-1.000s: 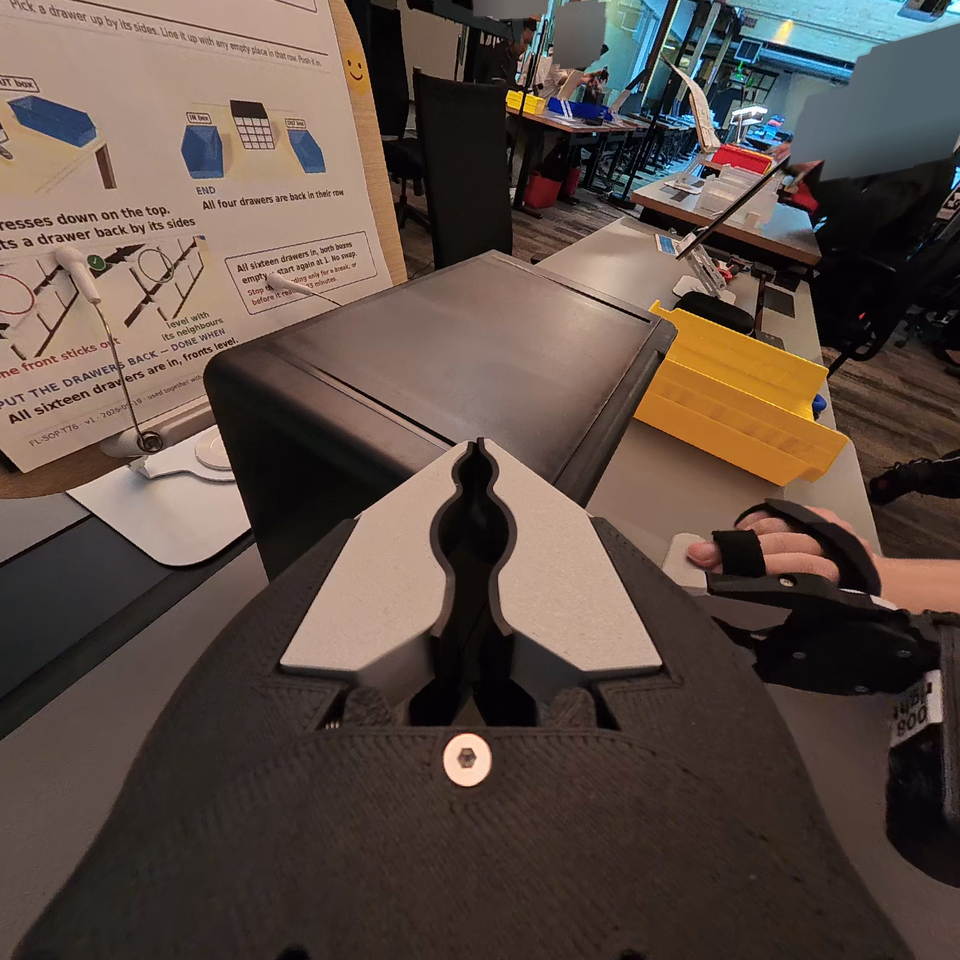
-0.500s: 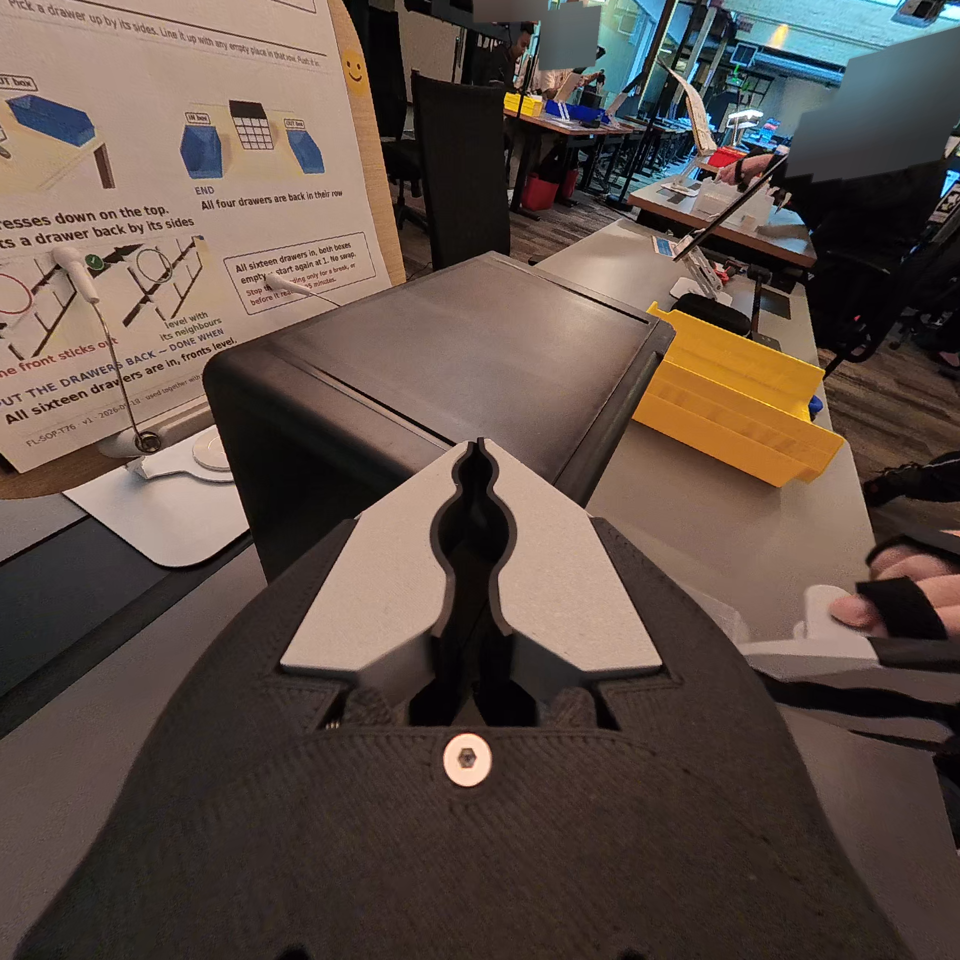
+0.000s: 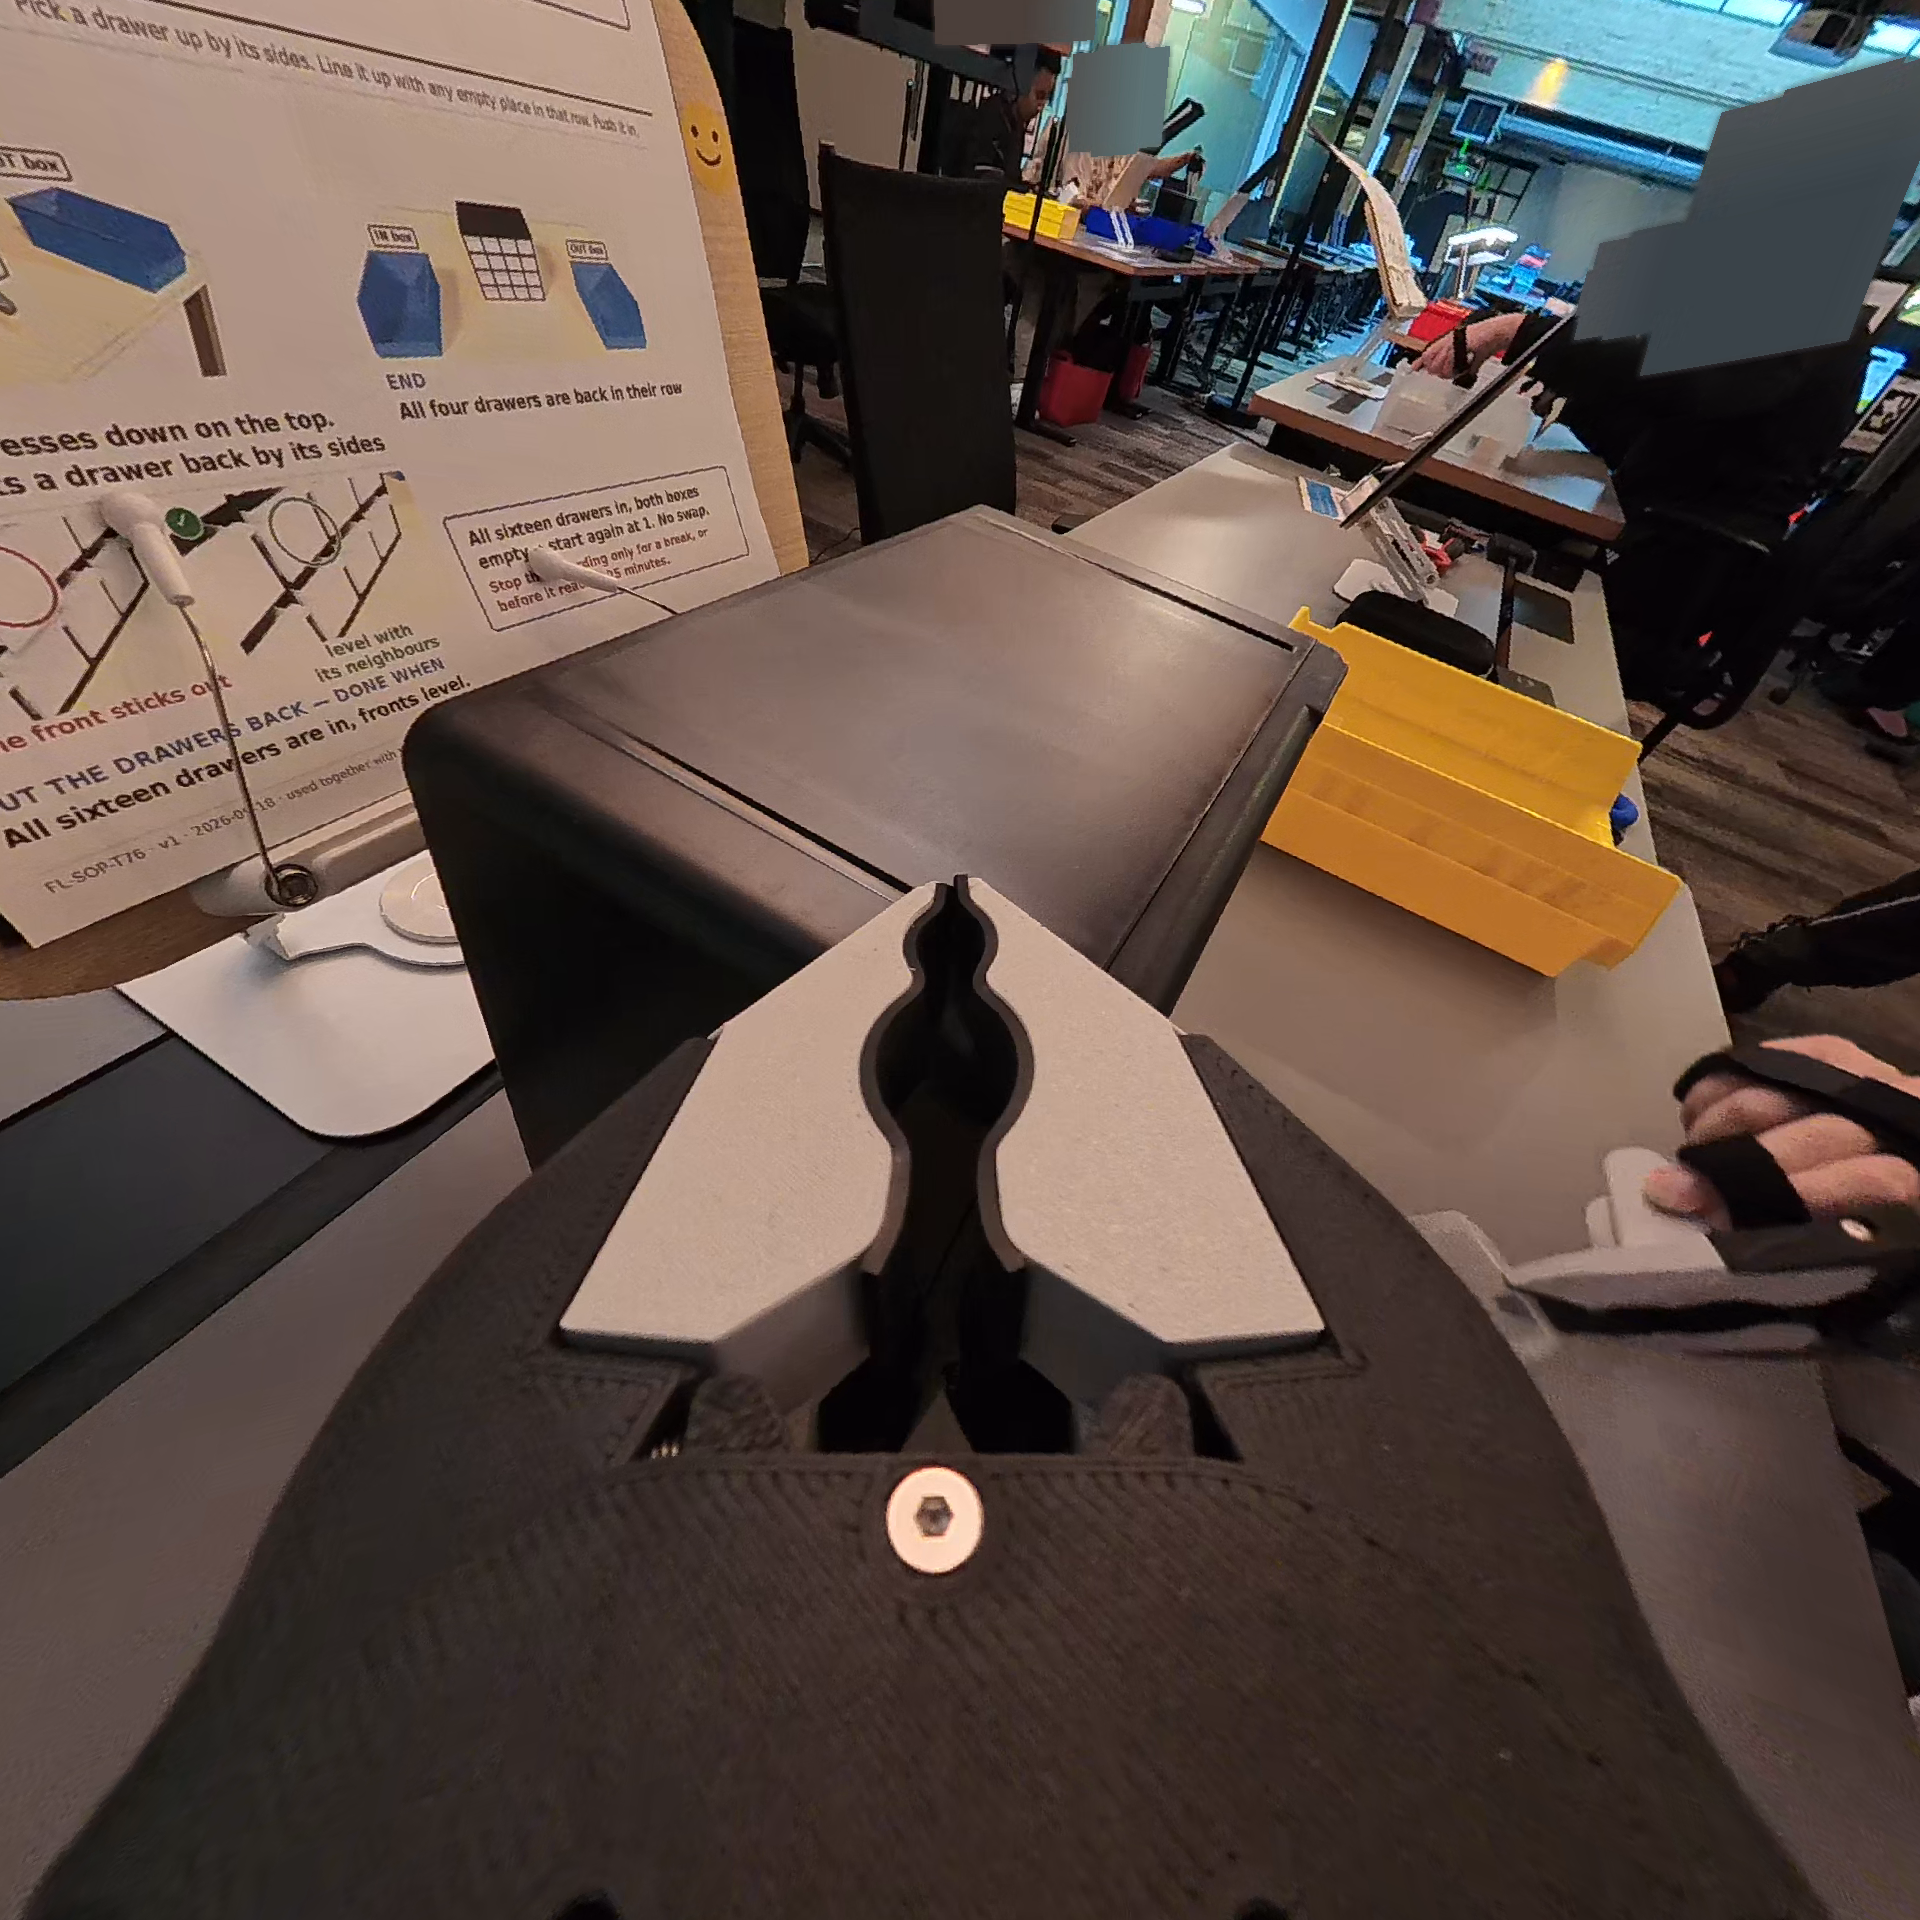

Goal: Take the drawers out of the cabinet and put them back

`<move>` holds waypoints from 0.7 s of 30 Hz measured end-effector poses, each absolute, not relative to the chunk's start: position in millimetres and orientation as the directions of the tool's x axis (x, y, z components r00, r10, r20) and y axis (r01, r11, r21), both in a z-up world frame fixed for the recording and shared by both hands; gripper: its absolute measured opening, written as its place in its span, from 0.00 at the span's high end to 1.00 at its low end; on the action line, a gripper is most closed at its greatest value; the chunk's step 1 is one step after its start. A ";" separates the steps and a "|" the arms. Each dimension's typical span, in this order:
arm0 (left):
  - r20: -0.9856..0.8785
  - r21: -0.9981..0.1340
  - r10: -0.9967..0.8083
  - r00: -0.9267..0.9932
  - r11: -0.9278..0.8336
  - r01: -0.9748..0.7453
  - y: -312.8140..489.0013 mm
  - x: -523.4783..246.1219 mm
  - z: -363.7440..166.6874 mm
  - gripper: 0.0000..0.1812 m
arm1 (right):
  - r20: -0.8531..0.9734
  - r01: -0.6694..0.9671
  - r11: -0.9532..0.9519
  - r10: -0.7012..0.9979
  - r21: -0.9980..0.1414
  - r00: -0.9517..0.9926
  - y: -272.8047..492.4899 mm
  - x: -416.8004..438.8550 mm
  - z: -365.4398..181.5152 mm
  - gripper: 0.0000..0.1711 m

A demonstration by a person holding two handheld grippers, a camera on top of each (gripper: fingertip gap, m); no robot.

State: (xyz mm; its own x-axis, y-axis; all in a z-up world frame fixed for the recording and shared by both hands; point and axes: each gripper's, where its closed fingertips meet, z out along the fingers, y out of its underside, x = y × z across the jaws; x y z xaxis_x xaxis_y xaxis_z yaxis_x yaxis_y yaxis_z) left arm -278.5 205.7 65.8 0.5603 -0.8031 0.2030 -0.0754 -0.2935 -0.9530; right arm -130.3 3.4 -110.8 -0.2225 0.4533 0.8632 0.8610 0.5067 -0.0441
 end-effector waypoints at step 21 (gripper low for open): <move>0.207 -0.953 -0.803 0.559 -0.296 -0.072 205.6 -278.5 65.7 1.00 | 0.135 0.837 -0.375 0.879 -0.399 0.458 43.0 -163.7 -112.6 0.46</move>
State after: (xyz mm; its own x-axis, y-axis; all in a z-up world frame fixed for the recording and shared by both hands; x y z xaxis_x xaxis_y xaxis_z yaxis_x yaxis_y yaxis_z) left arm -278.5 205.6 65.7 0.5592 -0.8027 0.2072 -0.0715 -0.2957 -0.9526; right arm -163.7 43.0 -112.6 0.4576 0.8788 0.1353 0.8372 -0.3745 -0.3986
